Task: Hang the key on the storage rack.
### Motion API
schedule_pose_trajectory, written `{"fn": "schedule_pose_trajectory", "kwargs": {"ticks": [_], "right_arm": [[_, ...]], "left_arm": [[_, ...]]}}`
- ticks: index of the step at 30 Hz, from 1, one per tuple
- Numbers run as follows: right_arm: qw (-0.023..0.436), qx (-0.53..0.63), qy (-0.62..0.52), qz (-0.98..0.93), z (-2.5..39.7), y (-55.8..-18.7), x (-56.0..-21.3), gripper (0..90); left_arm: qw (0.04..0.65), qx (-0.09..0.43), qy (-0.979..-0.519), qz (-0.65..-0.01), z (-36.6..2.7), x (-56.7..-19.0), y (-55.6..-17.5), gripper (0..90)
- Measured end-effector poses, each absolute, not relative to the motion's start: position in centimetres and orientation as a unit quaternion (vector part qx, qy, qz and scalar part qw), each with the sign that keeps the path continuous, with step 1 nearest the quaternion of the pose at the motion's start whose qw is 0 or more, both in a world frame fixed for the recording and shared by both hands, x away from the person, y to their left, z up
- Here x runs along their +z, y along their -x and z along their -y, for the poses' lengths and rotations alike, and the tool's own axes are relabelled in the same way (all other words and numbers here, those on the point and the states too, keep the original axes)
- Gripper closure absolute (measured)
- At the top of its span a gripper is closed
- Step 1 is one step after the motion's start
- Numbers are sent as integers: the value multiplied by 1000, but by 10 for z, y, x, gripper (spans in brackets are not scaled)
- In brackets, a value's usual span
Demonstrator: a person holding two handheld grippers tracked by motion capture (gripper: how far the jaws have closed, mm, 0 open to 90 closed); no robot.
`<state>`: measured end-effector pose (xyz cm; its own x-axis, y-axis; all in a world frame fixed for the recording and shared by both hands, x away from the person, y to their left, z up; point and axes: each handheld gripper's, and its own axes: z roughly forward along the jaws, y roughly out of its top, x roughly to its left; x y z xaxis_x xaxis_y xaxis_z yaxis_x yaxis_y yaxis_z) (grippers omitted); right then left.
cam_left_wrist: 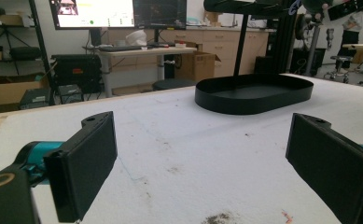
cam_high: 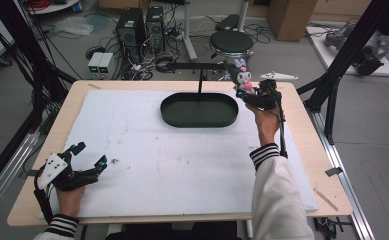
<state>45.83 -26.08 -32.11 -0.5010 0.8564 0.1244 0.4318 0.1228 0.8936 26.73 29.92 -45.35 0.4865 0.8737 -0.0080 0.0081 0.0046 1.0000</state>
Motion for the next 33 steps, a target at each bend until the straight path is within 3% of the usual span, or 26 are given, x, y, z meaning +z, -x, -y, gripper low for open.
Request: {"fn": "schedule_pose_trajectory", "kwargs": {"ticks": [33], "right_arm": [[214, 454, -502, -704, 273, -470, -336, 547]], "left_arm": [[610, 355, -609, -361, -299, -453, -267, 92]]}}
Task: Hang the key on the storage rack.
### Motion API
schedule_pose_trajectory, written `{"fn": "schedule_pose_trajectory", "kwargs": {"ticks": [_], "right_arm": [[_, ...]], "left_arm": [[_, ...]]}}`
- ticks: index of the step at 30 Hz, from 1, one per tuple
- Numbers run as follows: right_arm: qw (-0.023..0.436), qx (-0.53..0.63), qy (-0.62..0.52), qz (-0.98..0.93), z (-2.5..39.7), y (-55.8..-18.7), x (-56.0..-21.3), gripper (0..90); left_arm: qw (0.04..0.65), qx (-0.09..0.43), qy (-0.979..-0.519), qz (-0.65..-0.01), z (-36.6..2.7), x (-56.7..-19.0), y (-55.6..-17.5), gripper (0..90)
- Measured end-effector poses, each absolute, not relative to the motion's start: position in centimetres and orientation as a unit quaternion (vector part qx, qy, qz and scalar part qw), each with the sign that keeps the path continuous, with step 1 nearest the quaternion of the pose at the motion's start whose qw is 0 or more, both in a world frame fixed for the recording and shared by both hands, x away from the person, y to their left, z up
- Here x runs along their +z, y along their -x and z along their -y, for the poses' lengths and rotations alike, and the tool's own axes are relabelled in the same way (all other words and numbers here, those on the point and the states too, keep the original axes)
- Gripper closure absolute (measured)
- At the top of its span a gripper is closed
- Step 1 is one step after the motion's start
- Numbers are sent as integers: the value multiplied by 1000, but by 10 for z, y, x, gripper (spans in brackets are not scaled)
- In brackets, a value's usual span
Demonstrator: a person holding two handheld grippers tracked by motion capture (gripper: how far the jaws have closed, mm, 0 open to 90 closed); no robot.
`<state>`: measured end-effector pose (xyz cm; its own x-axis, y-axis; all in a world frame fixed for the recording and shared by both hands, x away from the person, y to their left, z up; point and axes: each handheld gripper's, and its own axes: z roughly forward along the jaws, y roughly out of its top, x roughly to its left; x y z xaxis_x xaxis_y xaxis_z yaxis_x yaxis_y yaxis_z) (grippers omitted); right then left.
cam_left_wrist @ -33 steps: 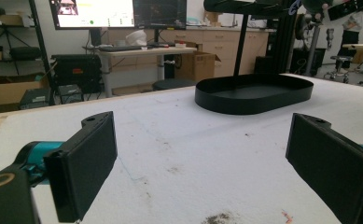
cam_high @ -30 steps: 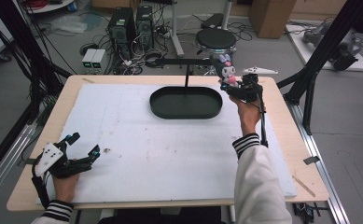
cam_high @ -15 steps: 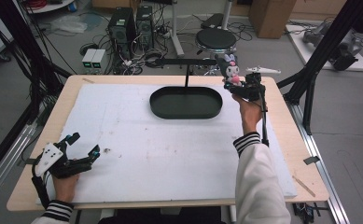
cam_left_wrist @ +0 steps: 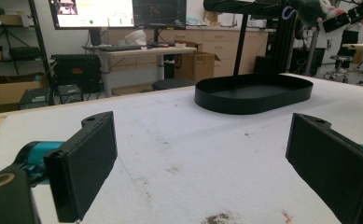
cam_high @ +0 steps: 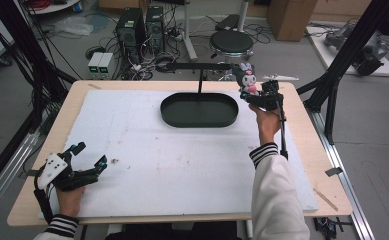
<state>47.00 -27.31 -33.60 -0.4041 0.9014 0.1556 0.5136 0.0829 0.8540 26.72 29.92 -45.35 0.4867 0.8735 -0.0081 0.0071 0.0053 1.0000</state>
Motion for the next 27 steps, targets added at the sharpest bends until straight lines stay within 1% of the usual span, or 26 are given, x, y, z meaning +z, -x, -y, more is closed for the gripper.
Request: {"fn": "schedule_pose_trajectory", "kwargs": {"ticks": [12, 21, 27], "right_arm": [[205, 434, -511, -713, 278, -471, -358, 546], [205, 402, -506, -735, 267, -479, -369, 545], [202, 400, -506, -737, 261, -483, -374, 543]], "left_arm": [[610, 355, -609, -361, -299, -454, -267, 92], [610, 355, -609, -362, -299, -453, -267, 92], [610, 354, -609, -362, -299, -454, -267, 92]]}}
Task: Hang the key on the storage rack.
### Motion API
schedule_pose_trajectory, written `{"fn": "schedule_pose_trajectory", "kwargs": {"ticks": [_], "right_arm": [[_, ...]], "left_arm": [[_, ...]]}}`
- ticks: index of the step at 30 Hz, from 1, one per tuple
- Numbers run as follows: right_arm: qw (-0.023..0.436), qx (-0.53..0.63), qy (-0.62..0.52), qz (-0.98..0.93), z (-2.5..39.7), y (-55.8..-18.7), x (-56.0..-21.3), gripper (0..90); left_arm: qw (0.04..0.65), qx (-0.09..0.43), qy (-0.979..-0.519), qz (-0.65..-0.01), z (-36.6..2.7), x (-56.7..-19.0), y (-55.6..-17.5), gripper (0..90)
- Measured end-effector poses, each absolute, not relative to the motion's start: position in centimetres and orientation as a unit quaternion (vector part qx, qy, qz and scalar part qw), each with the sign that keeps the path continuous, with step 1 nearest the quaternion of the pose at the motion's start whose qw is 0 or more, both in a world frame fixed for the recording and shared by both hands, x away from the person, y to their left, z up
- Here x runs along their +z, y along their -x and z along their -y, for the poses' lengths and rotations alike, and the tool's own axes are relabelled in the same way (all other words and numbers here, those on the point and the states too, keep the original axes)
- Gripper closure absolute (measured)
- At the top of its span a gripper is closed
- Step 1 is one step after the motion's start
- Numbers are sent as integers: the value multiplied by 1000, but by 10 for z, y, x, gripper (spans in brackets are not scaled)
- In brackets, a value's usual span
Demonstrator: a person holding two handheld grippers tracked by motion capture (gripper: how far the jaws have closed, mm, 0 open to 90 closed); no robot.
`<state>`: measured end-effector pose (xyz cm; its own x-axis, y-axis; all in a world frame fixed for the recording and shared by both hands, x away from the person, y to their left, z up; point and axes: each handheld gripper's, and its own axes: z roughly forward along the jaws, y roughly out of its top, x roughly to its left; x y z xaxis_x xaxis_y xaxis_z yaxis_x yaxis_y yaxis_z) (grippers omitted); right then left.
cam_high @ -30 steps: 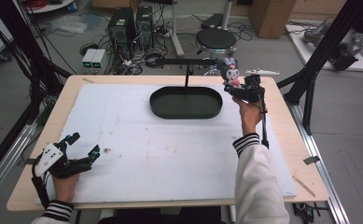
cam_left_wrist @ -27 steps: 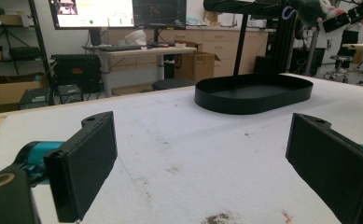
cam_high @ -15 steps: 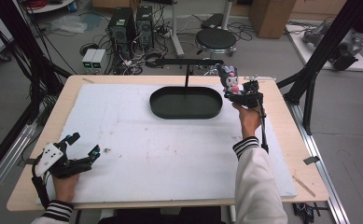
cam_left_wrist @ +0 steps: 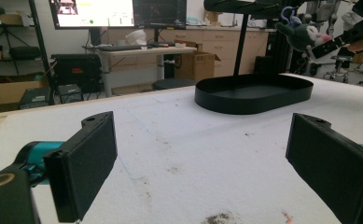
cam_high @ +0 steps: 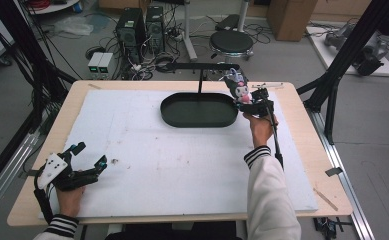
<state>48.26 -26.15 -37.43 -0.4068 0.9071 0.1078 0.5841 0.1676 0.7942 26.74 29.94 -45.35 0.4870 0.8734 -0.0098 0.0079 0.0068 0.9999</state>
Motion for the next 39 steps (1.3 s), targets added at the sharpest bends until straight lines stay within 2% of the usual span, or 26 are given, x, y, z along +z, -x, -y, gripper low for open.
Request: {"fn": "schedule_pose_trajectory", "kwargs": {"ticks": [3, 4, 5, 6, 7, 8, 13, 18, 24, 26, 29, 30, 32, 39], "right_arm": [[202, 400, -503, -739, 260, -483, -375, 530], [191, 402, -492, -748, 260, -485, -377, 442], [191, 402, -492, -748, 260, -485, -377, 442], [206, 387, -494, -751, 258, -485, -378, 189], [206, 387, -494, -751, 258, -485, -378, 189], [214, 379, -505, -745, 258, -485, -379, 10], [201, 392, -505, -742, 262, -481, -374, 4], [231, 442, -465, -731, 270, -459, -354, 4], [245, 488, -416, -727, 286, -425, -352, 4], [254, 520, -393, -715, 296, -402, -356, 4], [252, 534, -381, -711, 301, -387, -359, 4], [270, 557, -362, -697, 304, -370, -364, 4], [275, 569, -348, -693, 307, -355, -373, 4], [278, 580, -330, -691, 315, -329, -405, 4]], "left_arm": [[610, 354, -609, -362, -299, -454, -267, 92], [610, 354, -609, -362, -300, -453, -267, 92], [610, 354, -609, -362, -299, -454, -267, 92], [610, 354, -609, -362, -299, -454, -267, 92], [610, 354, -609, -362, -300, -453, -267, 92], [611, 354, -609, -362, -299, -454, -267, 92], [610, 355, -609, -361, -299, -454, -267, 92], [610, 356, -609, -361, -299, -454, -267, 92], [609, 355, -609, -362, -299, -454, -267, 92], [608, 355, -611, -361, -299, -453, -267, 92], [608, 358, -611, -360, -299, -454, -267, 92], [608, 359, -611, -359, -299, -454, -267, 92], [607, 359, -611, -359, -299, -454, -267, 92], [607, 360, -610, -360, -298, -454, -267, 92]]}}
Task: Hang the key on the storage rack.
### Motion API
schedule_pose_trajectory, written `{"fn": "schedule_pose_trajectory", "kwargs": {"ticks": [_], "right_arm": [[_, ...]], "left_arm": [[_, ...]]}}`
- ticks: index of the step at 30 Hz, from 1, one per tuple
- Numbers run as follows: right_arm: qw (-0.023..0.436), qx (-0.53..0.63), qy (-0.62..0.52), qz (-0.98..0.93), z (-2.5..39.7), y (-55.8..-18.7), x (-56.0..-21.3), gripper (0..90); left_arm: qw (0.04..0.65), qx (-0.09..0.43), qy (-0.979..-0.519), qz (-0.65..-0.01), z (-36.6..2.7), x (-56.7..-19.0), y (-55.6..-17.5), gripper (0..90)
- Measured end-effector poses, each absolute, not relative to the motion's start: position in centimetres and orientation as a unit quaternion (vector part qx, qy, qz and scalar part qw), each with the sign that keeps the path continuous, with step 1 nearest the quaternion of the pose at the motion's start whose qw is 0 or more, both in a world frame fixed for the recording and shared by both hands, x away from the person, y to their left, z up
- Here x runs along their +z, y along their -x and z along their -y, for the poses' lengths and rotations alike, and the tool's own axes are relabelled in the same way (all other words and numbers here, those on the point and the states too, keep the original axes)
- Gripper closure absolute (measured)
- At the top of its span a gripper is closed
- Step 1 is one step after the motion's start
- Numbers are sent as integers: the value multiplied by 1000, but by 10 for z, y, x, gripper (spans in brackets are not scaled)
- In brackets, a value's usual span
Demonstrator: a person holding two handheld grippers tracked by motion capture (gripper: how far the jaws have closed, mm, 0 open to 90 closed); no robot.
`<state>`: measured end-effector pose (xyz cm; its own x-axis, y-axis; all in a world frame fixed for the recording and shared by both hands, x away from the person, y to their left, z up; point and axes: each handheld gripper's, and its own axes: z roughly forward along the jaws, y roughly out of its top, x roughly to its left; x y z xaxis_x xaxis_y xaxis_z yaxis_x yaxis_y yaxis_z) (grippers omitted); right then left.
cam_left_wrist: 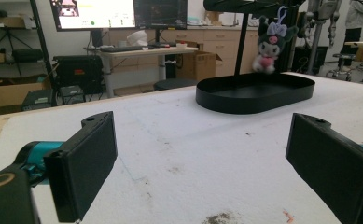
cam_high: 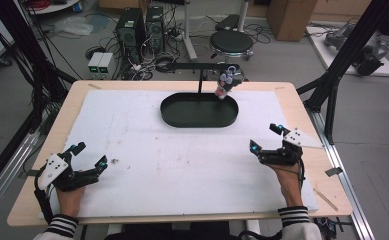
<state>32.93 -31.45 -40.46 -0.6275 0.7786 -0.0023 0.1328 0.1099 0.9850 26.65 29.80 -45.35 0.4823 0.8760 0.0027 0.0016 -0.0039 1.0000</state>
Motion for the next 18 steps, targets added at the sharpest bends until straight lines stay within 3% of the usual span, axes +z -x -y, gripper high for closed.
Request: {"fn": "schedule_pose_trajectory", "kwargs": {"ticks": [9, 18], "right_arm": [[294, 605, -322, -667, 320, -304, -445, 4], [301, 620, -321, -650, 325, -299, -452, 4]], "left_arm": [[606, 362, -612, -357, -298, -454, -266, 92], [612, 360, -606, -360, -299, -454, -266, 92]]}}
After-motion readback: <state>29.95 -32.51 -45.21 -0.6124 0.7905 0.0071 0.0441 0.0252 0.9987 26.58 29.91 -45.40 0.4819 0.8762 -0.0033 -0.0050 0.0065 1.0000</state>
